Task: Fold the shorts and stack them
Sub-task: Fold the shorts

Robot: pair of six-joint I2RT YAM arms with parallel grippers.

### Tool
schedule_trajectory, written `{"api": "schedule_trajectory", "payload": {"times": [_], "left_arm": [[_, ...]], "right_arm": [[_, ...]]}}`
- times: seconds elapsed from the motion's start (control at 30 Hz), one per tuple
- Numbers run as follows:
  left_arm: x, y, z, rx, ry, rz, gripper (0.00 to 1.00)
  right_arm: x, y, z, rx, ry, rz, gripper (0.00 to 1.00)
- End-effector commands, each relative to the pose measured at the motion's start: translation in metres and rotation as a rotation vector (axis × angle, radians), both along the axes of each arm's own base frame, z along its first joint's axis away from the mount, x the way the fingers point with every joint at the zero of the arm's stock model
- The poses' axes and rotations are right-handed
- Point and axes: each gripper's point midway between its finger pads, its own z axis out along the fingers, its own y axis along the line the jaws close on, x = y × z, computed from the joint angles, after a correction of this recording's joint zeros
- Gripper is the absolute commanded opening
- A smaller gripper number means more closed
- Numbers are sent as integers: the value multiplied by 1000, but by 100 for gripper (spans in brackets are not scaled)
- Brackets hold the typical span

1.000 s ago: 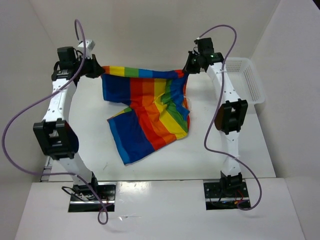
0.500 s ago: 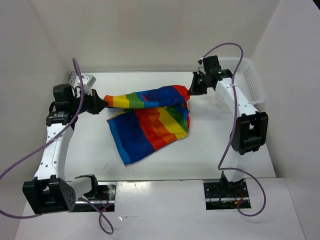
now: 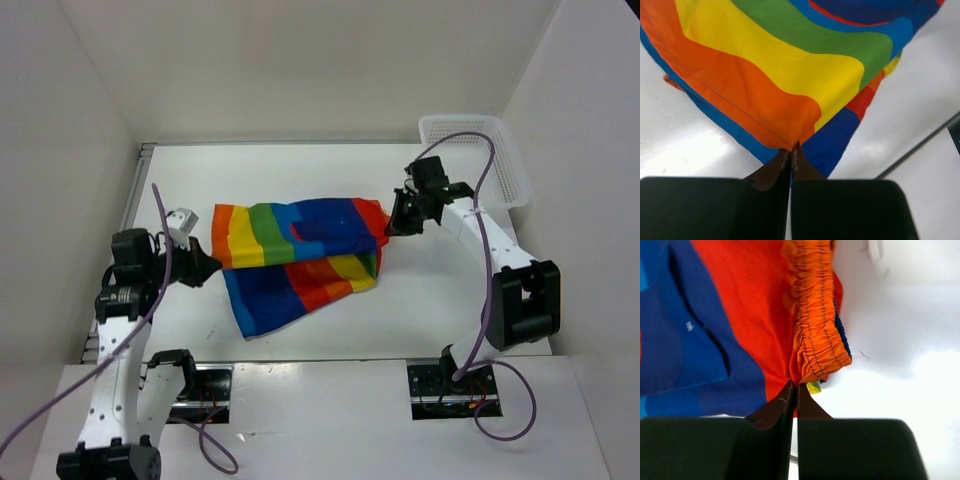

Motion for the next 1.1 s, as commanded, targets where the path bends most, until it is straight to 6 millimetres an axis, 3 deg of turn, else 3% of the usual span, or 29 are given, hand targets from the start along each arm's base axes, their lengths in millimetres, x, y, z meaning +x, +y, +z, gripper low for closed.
{"api": "schedule_trajectory", "payload": {"times": [0.0,0.13,0.17,0.2,0.27,0.3,0.43,0.53,0.57,0.6,0.63,0.73,0.77,0.83,0.9,0.93,1.0,1.07], "left_arm": [[-36,-14,-12,-25,16,-63,0],[-71,-27,-25,-69,35,-113,6],[-78,-30,-30,-72,50,-125,18],[-86,-33,-31,-73,55,-137,64],[-88,-34,-28,-72,53,-148,93],[-86,-32,-30,-63,63,-135,98],[-66,-24,-21,-27,61,-103,100],[-43,-21,-16,-17,31,-96,88],[-29,-19,-15,-14,12,-96,79],[-20,-13,-19,11,17,-64,60],[-7,-7,-26,25,34,-43,49],[13,12,-40,93,124,48,31],[12,16,-44,103,160,61,31],[-2,20,-61,123,269,84,40],[-18,16,-73,108,356,68,44],[-27,10,-80,77,409,40,47],[-53,1,-110,35,553,8,51],[-68,-6,-123,7,604,-21,52]], "right_arm": [[-4,-12,-5,-46,-24,-69,6],[-17,-18,-18,-66,8,-88,6],[-24,-20,-23,-72,30,-87,10],[-26,-22,-24,-82,37,-92,30],[-28,-25,-23,-97,31,-87,69],[-28,-25,-23,-98,31,-88,74],[-11,-24,6,-87,-42,-119,87],[3,-22,21,-59,-88,-162,87],[7,-22,26,-50,-103,-187,85],[12,-21,32,-43,-124,-188,82],[15,-17,39,-38,-142,-194,52],[21,10,47,8,-150,-132,5],[15,26,44,16,-139,-85,5],[8,36,36,-19,-127,-62,9],[-5,38,17,-40,-81,-53,20],[-9,36,15,-42,-78,-53,23],[-13,30,11,-61,-77,-65,40],[-16,29,10,-62,-75,-65,48]]}}
